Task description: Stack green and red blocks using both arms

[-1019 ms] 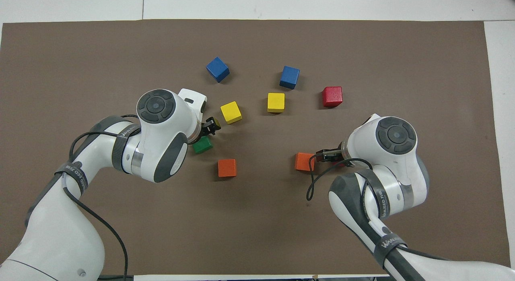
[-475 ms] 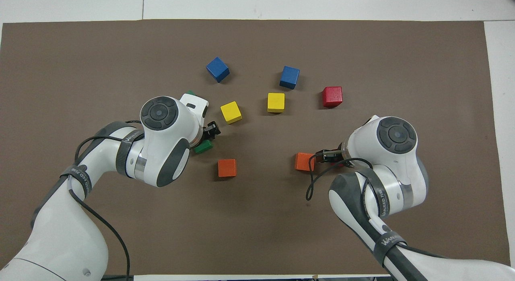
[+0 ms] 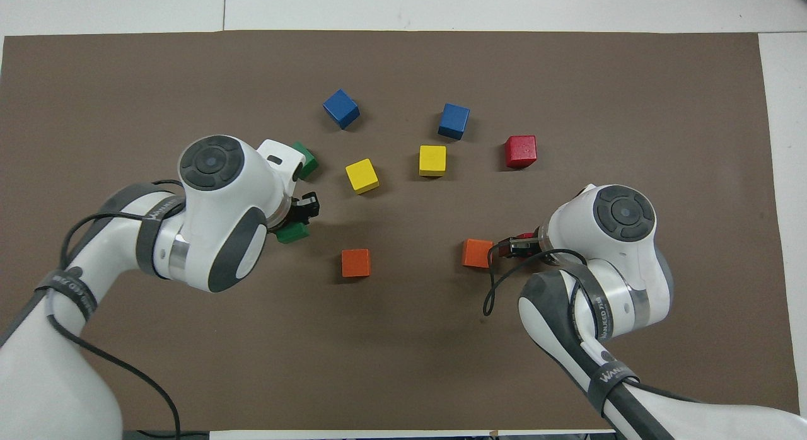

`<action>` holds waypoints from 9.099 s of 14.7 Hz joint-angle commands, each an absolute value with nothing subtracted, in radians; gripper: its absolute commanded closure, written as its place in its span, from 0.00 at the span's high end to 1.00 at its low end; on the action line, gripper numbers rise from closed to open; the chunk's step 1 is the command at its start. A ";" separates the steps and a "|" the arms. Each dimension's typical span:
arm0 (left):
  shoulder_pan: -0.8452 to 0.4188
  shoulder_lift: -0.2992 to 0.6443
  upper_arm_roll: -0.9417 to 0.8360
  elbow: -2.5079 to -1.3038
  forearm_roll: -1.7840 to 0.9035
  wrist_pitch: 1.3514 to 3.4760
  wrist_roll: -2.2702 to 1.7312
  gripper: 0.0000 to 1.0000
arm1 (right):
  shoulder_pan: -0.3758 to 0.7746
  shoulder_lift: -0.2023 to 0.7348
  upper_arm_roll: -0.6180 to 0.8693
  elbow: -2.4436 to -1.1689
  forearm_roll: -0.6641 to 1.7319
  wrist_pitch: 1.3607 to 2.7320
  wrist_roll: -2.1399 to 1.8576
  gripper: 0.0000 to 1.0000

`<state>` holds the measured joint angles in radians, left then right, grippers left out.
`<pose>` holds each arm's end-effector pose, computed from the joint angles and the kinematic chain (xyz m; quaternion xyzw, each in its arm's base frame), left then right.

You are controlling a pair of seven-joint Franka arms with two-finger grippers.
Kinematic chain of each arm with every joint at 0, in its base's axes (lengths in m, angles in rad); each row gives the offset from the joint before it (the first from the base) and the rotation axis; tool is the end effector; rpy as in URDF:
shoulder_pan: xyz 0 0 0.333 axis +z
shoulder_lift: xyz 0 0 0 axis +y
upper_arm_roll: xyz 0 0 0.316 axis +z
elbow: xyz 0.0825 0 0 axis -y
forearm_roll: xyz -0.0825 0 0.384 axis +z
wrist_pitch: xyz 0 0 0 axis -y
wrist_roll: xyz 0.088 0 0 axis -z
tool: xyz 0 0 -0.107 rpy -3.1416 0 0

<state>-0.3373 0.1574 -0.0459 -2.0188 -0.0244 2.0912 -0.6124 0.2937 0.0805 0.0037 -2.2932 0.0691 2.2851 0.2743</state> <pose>0.5306 -0.2146 0.3675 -0.9917 -0.1208 0.0439 0.0080 0.4890 0.1516 0.3081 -0.9986 0.0122 0.0496 0.0117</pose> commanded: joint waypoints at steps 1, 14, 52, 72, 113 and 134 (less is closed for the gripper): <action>-0.183 0.065 -0.051 -2.036 -0.018 2.007 -0.384 0.00 | 0.275 0.064 0.009 -2.322 0.083 2.313 0.272 0.95; 0.064 0.238 -0.044 -1.925 0.008 2.140 0.075 0.00 | 0.024 0.095 0.006 -2.123 0.081 2.178 0.019 0.00; 0.005 0.284 -0.049 -1.844 0.005 2.106 -0.136 1.00 | -0.133 0.230 0.005 -2.079 0.054 2.283 -0.261 0.99; -0.327 0.499 -0.043 -1.587 0.040 2.126 -0.920 1.00 | 0.141 0.445 0.014 -1.453 -0.017 1.873 0.023 0.91; -0.125 0.207 -0.051 -1.793 0.051 1.878 -0.329 0.00 | 0.218 0.502 0.012 -1.640 -0.012 2.152 0.150 0.93; 0.081 0.140 -0.043 -1.976 -0.055 2.045 0.084 0.00 | 0.215 0.522 0.012 -1.687 -0.012 2.253 0.149 0.91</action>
